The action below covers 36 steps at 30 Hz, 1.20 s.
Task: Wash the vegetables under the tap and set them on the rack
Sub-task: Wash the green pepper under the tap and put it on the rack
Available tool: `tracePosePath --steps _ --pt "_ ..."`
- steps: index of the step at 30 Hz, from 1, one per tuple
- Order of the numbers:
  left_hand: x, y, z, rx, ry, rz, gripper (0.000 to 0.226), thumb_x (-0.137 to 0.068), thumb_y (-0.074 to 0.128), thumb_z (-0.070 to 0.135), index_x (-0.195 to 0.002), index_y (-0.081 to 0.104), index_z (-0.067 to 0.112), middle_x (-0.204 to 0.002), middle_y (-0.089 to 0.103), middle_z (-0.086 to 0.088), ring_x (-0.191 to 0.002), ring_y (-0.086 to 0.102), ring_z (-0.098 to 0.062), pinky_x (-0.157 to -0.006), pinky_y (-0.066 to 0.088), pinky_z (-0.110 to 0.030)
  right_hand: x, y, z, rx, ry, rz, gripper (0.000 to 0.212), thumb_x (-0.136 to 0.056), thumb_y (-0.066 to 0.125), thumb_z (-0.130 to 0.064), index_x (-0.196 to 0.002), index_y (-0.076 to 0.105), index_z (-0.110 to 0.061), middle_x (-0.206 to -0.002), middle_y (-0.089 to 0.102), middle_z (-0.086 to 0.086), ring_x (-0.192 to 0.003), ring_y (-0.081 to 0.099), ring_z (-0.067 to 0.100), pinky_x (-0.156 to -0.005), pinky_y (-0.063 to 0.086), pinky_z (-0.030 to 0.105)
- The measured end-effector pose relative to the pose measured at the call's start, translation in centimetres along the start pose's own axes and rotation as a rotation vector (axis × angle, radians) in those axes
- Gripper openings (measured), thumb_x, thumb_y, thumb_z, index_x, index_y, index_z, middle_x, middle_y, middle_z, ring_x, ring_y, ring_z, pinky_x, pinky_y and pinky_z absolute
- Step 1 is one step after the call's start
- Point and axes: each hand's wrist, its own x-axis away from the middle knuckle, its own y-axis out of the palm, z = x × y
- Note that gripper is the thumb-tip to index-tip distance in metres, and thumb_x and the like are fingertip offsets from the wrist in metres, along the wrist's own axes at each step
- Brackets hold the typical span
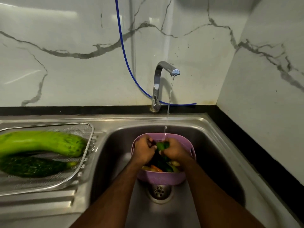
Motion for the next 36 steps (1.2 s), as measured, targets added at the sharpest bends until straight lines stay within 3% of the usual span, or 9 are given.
tracePosePath --steps 5,11,14,17,22,27,30,33,36 --pt "0.0 -0.4 0.6 0.262 -0.046 -0.051 0.037 -0.095 0.065 0.025 -0.131 0.057 0.018 -0.124 0.065 -0.002 -0.110 0.063 -0.018 -0.097 0.055 -0.043 0.8 -2.6 -2.8 -0.450 0.053 -0.114 0.025 -0.098 0.065 -0.038 -0.117 0.069 -0.023 -0.111 0.075 0.011 -0.092 0.074 0.024 -0.072 0.060 0.035" --pt "0.9 -0.5 1.9 0.789 -0.297 -0.227 0.024 -0.103 0.053 0.024 -0.122 0.062 0.013 -0.119 0.069 -0.011 -0.109 0.068 -0.025 -0.075 0.061 -0.037 1.9 -3.2 -3.4 -0.425 0.099 -0.053 0.058 -0.095 0.051 -0.071 -0.112 0.070 -0.019 -0.091 0.079 0.011 -0.064 0.071 0.019 -0.062 0.059 0.032" --pt "1.1 0.0 2.1 0.892 -0.314 -0.247 0.027 -0.100 0.057 0.016 -0.125 0.061 0.007 -0.120 0.069 -0.013 -0.106 0.069 -0.025 -0.075 0.061 -0.033 1.2 -2.8 -3.2 -0.399 0.098 0.044 0.064 -0.097 0.042 -0.073 -0.110 0.073 -0.019 -0.089 0.079 0.010 -0.075 0.076 0.024 -0.080 0.064 0.041" --pt "1.1 0.8 2.0 0.894 -0.290 -0.215 0.026 -0.098 0.060 0.010 -0.123 0.063 0.005 -0.119 0.069 -0.015 -0.101 0.071 -0.024 -0.071 0.061 -0.029 1.0 -2.7 -3.0 -0.447 0.151 -0.011 0.064 -0.099 0.036 -0.072 -0.118 0.069 -0.021 -0.099 0.078 0.011 -0.090 0.076 0.025 -0.091 0.061 0.046" --pt "0.9 0.9 1.6 0.773 -0.304 -0.119 0.019 -0.097 0.062 0.015 -0.112 0.068 0.005 -0.103 0.074 -0.013 -0.079 0.072 -0.019 -0.056 0.057 -0.026 2.3 -2.9 -3.5 -0.576 0.207 -0.248 0.037 -0.106 0.041 -0.055 -0.131 0.055 -0.031 -0.101 0.065 0.017 -0.080 0.066 0.027 -0.061 0.058 0.032" --pt "0.8 1.6 1.7 0.731 -0.262 -0.043 0.023 -0.094 0.068 0.020 -0.111 0.070 0.004 -0.099 0.076 -0.015 -0.092 0.073 -0.031 -0.084 0.061 -0.046 1.5 -0.5 -3.7 -0.284 0.001 0.198 0.062 -0.098 0.026 -0.075 -0.118 0.065 -0.031 -0.105 0.071 -0.001 -0.102 0.066 0.020 -0.099 0.052 0.050" --pt "0.7 1.8 2.0 0.745 -0.268 -0.023 0.027 -0.095 0.066 0.025 -0.106 0.072 0.002 -0.096 0.076 -0.020 -0.089 0.073 -0.034 -0.084 0.060 -0.047 1.3 -0.7 -3.6 -0.255 0.001 0.263 0.069 -0.099 0.023 -0.074 -0.120 0.069 -0.027 -0.112 0.074 0.003 -0.110 0.066 0.025 -0.104 0.049 0.051" --pt "0.7 1.7 2.5 0.798 -0.301 -0.052 0.030 -0.098 0.061 0.028 -0.103 0.071 0.000 -0.095 0.076 -0.019 -0.088 0.074 -0.032 -0.073 0.062 -0.038 1.2 -2.1 -3.3 -0.403 -0.015 0.157 0.048 -0.105 0.040 -0.058 -0.107 0.072 -0.023 -0.102 0.077 0.009 -0.096 0.074 0.025 -0.089 0.061 0.047" --pt "0.7 1.2 3.1 0.862 -0.309 -0.075 0.034 -0.100 0.058 0.030 -0.102 0.072 -0.001 -0.095 0.076 -0.018 -0.080 0.074 -0.026 -0.061 0.059 -0.029 1.5 -3.2 -3.2 -0.692 -0.013 0.007 0.033 -0.102 0.058 -0.048 -0.107 0.074 -0.020 -0.094 0.079 0.007 -0.077 0.076 0.010 -0.068 0.061 0.028"
